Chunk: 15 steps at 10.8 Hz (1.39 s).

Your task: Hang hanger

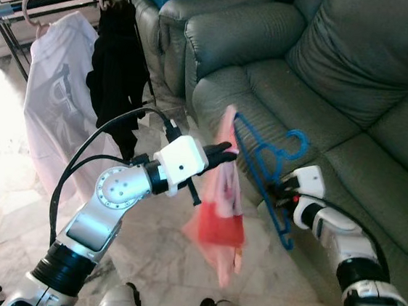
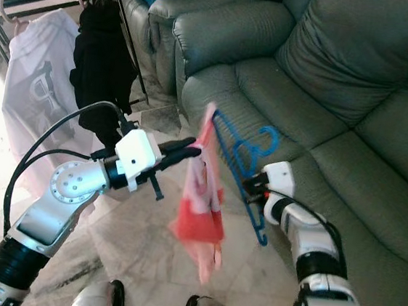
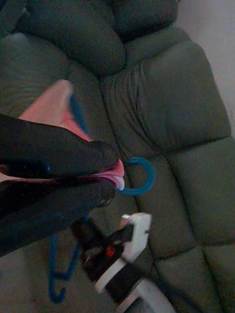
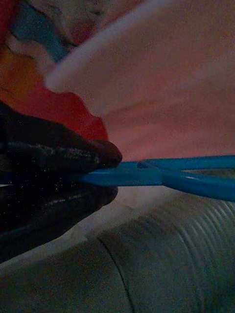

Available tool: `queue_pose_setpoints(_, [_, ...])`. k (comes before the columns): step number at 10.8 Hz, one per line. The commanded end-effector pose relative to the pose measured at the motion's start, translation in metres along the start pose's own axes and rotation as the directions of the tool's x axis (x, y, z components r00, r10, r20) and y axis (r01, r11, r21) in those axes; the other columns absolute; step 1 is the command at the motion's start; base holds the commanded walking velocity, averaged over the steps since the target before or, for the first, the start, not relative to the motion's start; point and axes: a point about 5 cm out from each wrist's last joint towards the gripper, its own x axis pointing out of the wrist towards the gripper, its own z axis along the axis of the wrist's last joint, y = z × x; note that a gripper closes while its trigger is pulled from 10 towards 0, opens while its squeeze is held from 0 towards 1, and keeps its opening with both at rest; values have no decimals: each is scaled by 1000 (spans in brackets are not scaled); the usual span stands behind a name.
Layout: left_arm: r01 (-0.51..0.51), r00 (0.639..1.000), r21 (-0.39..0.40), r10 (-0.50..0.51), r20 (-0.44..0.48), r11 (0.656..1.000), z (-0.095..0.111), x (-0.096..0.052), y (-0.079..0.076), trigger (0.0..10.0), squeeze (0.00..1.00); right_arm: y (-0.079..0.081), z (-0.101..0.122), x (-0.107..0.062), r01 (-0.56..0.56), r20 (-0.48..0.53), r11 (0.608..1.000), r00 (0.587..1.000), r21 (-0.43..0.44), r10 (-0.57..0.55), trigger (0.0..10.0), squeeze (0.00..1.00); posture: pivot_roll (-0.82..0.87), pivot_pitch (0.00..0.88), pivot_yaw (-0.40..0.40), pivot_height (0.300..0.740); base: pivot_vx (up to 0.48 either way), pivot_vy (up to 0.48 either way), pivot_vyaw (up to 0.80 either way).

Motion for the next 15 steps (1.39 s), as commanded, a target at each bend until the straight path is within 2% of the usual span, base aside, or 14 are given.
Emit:
queue_pose_setpoints(1, [30,999,0,-30,18,1000,2,0,-4,10000,0,-10,20,-1,62,123,994,990,88,-73,10000,0,-36,139,-45,740,0,0,0])
queue_pose_setpoints(2, [29,1000,-1,-29,5,1000,-3,0,-6,10000,0,-11,33,0,63,210,980,972,190,-103,10000,0,-34,137,-45,740,0,0,0])
queue_pose_setpoints(3, [23,999,-6,-23,-36,1000,-15,-2,-9,10000,0,-10,55,0,-18,358,933,926,359,-119,10000,0,-34,135,-45,740,0,0,0])
queue_pose_setpoints(4, [27,998,0,-27,-56,1000,-20,-3,-10,10000,0,-10,65,0,-71,418,902,900,426,-126,10000,0,-34,134,-47,740,0,0,0])
queue_pose_setpoints(5, [23,996,-6,-23,-84,1000,-30,-2,-14,10000,0,-4,87,-1,-206,533,836,838,509,-117,10000,0,-36,132,-46,740,0,0,0])
queue_pose_setpoints(6, [39,992,16,-37,-120,999,-40,-1,-21,10000,0,7,112,-4,-366,638,766,767,528,-73,10000,0,-36,132,-46,740,0,0,0])
queue_pose_setpoints(7, [58,987,53,-49,-152,997,-47,-1,-26,10000,0,23,138,-11,-536,737,685,675,493,-2,10000,0,-42,129,-48,740,0,0,0])
queue_pose_setpoints(8, [54,986,53,-44,-164,997,-50,-1,-26,10000,0,28,146,-15,-591,767,653,641,473,24,10000,0,-41,126,-49,740,0,0,0])
queue_pose_setpoints(9, [67,983,68,-55,-175,995,-54,-1,-28,10000,0,46,167,-29,-737,840,561,527,376,130,10000,0,-41,122,-54,740,0,0,0])
queue_pose_setpoints(10, [71,981,76,-55,-185,995,-57,-1,-28,10000,0,56,171,-35,-779,850,541,487,318,201,10000,0,-42,120,-55,740,0,0,0])
queue_pose_setpoints(11, [69,978,92,-49,-201,993,-62,-1,-29,10000,0,76,169,-44,-812,818,544,452,212,357,10000,0,-43,117,-59,740,0,0,0])
queue_pose_setpoints(12, [55,978,105,-32,-208,993,-65,-1,-27,10000,0,86,161,-44,-767,757,622,498,156,424,10000,0,-43,116,-60,740,0,0,0])
queue_pose_setpoints(13, [36,973,132,-5,-230,991,-70,-2,-24,10000,0,94,153,-48,-729,691,680,530,75,492,10000,0,-45,115,-62,740,0,0,0])
queue_pose_setpoints(15, [1,969,150,36,-246,989,-76,-4,-19,10000,0,93,137,-50,-618,605,785,607,-49,515,10000,0,-47,115,-63,740,0,0,0])
